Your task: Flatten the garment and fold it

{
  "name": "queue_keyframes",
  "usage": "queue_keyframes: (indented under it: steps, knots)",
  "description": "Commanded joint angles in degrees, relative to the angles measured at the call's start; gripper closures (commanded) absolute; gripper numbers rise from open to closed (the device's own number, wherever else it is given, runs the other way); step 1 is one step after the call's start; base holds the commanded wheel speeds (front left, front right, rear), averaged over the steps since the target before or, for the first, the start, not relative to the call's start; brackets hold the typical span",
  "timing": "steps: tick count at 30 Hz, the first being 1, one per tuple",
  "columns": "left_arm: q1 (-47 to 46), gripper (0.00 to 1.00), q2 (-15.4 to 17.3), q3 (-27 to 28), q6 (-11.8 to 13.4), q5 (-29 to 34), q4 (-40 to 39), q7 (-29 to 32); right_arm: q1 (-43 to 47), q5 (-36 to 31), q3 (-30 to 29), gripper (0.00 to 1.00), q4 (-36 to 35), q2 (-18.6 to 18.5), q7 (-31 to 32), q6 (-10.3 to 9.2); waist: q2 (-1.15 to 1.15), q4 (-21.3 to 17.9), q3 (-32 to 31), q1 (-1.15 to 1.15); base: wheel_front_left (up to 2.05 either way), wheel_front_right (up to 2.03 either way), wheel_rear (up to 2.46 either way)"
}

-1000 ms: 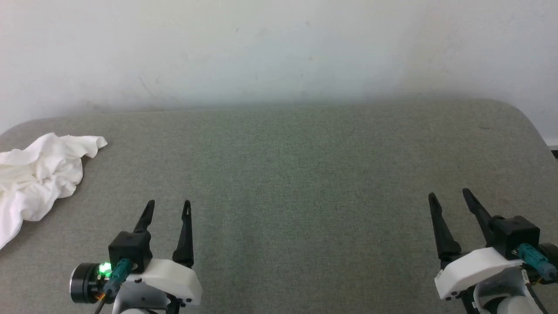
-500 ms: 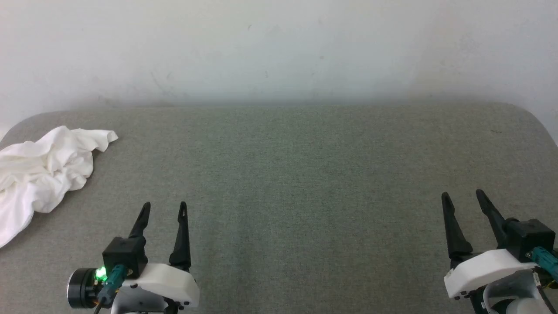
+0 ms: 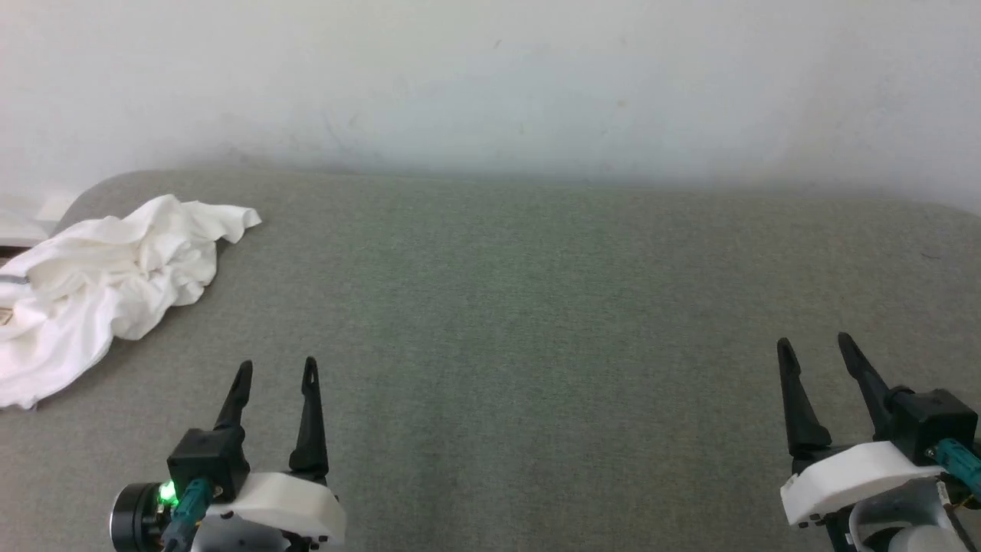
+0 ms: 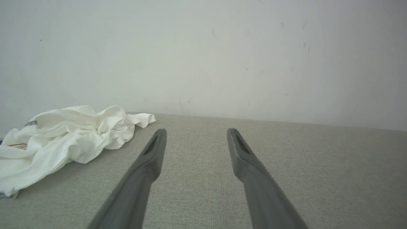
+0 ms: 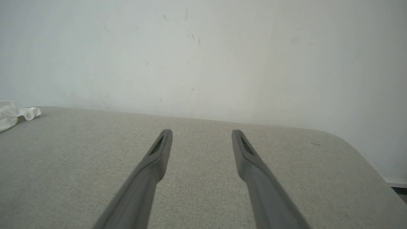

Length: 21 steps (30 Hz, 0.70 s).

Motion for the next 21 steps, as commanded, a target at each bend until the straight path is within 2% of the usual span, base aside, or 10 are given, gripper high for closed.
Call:
queue_keyframes:
  steps: [1, 21]
  knots:
    - [0.9, 0.00, 0.0, 0.2, 0.5, -0.6, -0.4, -0.6, 0.1, 0.3, -0.1, 0.00, 0.2, 0.1, -0.8, -0.02, -0.01, 1.6, -0.1, 0.00, 0.00, 0.00, 0.00]
    - [3.5, 0.00, 0.0, 1.1, 2.2, -2.6, -2.0, -3.0, -0.7, 0.2, 1.8, 0.00, 2.3, 0.1, -3.0, -0.03, -0.01, 13.6, -0.5, 0.00, 0.00, 0.00, 0.00]
